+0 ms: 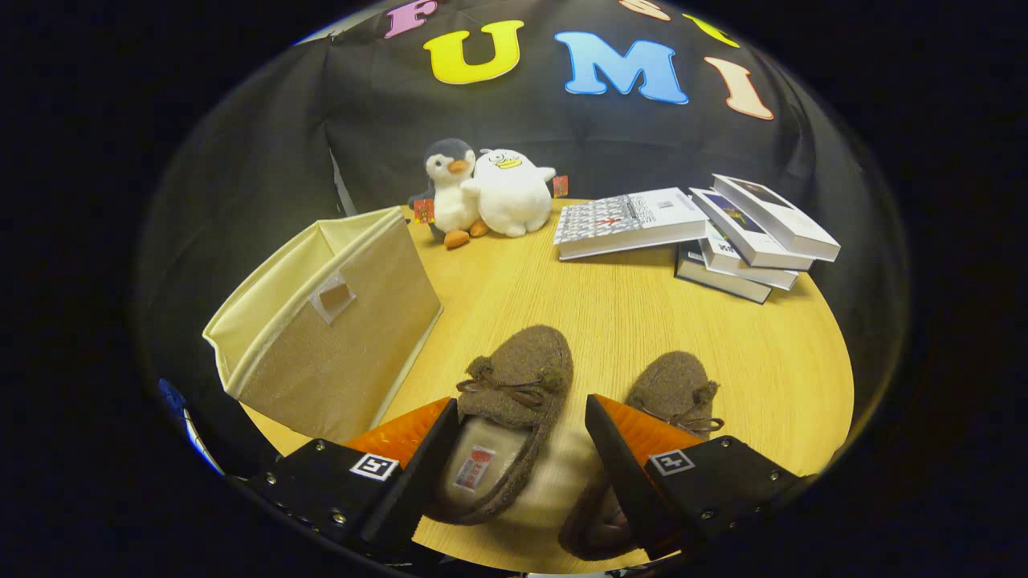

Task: Open the storage box then place both shoes into the box .Put the left shoe in first, then the right shoe, with the right side of both shoes facing outward in a uniform manner.

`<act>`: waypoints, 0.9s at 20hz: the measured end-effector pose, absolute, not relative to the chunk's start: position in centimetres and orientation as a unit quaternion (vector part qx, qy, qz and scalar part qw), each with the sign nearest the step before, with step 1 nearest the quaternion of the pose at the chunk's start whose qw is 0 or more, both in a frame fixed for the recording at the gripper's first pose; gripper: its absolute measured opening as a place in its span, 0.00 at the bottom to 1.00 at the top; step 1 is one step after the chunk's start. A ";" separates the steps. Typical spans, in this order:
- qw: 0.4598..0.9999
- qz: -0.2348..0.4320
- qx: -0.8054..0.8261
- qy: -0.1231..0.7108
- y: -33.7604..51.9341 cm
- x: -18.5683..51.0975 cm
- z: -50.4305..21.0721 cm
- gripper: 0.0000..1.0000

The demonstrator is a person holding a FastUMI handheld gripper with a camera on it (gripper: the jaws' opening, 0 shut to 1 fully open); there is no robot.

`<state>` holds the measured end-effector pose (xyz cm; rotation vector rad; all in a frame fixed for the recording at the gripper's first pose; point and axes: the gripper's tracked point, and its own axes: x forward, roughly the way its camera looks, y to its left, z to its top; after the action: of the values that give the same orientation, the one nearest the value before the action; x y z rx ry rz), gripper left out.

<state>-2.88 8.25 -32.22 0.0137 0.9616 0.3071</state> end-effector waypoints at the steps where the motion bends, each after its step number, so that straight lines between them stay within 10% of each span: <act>1: 0.870 0.146 0.005 0.470 8.2 -3.1 -33.1 0.98; 10: 0.832 0.094 0.069 0.542 8.4 -3.4 -38.3 0.77; 12: 0.825 0.085 0.094 0.551 8.5 -3.3 -38.5 0.28; 13: 0.830 0.062 0.107 0.544 7.7 -3.3 -36.6 0.30; 15: 0.814 0.044 0.151 0.559 8.0 -3.5 -36.9 0.02; 18: 0.802 0.035 0.209 0.559 8.9 -2.9 -34.4 0.02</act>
<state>-2.87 8.86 -34.39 0.4484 1.1984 0.0760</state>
